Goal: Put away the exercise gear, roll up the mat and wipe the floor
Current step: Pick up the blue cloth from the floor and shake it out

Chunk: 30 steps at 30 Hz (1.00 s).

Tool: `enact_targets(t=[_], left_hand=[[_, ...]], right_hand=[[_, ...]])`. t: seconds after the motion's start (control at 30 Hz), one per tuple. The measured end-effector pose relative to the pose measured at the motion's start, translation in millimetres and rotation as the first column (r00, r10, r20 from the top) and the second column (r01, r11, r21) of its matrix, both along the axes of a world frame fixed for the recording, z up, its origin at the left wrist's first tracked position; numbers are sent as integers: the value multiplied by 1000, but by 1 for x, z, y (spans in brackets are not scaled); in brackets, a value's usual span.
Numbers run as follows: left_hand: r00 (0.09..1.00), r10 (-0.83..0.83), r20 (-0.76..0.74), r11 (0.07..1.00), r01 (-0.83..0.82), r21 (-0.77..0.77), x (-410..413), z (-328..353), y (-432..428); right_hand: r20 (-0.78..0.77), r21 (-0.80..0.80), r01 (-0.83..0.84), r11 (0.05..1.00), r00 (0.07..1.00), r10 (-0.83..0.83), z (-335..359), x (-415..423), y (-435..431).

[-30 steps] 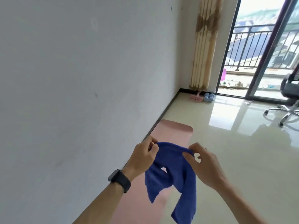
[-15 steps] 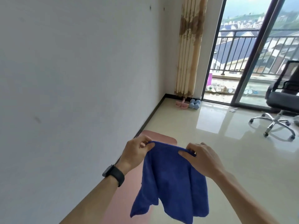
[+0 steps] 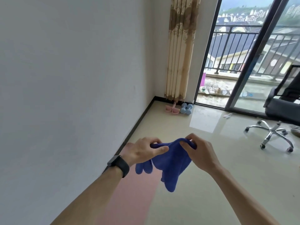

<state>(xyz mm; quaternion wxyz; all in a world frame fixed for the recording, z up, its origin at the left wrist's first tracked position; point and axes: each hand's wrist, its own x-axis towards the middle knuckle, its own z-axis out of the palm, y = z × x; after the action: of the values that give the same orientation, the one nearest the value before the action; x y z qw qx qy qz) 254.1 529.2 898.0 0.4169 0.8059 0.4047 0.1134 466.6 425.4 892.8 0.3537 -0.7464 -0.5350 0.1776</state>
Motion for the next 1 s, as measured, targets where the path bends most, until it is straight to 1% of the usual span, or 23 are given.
enact_targets(t=[0.07, 0.17, 0.23, 0.3, 0.4, 0.53, 0.7, 0.8, 0.9, 1.0], left_hand=[[995, 49, 86, 999, -51, 12, 40, 2, 33], [958, 195, 209, 979, -203, 21, 92, 2, 91], [931, 271, 244, 960, -280, 0, 126, 2, 125], [914, 310, 262, 949, -314, -25, 160, 8, 155], [903, 331, 272, 939, -343, -3, 204, 18, 203], [884, 361, 297, 918, -393, 51, 253, 32, 279], [868, 399, 295, 873, -458, 166, 293, 48, 394], [861, 404, 310, 847, -480, 229, 310, 62, 472], [845, 420, 331, 810, -513, 283, 325, 85, 552], [829, 433, 355, 764, -546, 343, 336, 119, 626]], right_hand=[[10, -12, -16, 1000, 1000, 17, -8, 41, 36], [54, 13, -69, 998, 996, 69, -14, 108, 93], [52, 44, -110, 993, 993, 108, -12, 149, 130], [10, 82, -132, 988, 991, 132, -3, 183, 166], [-102, 95, -143, 985, 983, 152, 9, 225, 219], [-149, 109, -183, 977, 969, 198, 24, 269, 304], [-160, 127, -221, 967, 958, 240, 49, 310, 442], [-169, 166, -284, 944, 935, 311, 66, 328, 530], [-155, 216, -344, 914, 912, 380, 92, 341, 615], [-178, 254, -350, 902, 899, 399, 123, 351, 697]])
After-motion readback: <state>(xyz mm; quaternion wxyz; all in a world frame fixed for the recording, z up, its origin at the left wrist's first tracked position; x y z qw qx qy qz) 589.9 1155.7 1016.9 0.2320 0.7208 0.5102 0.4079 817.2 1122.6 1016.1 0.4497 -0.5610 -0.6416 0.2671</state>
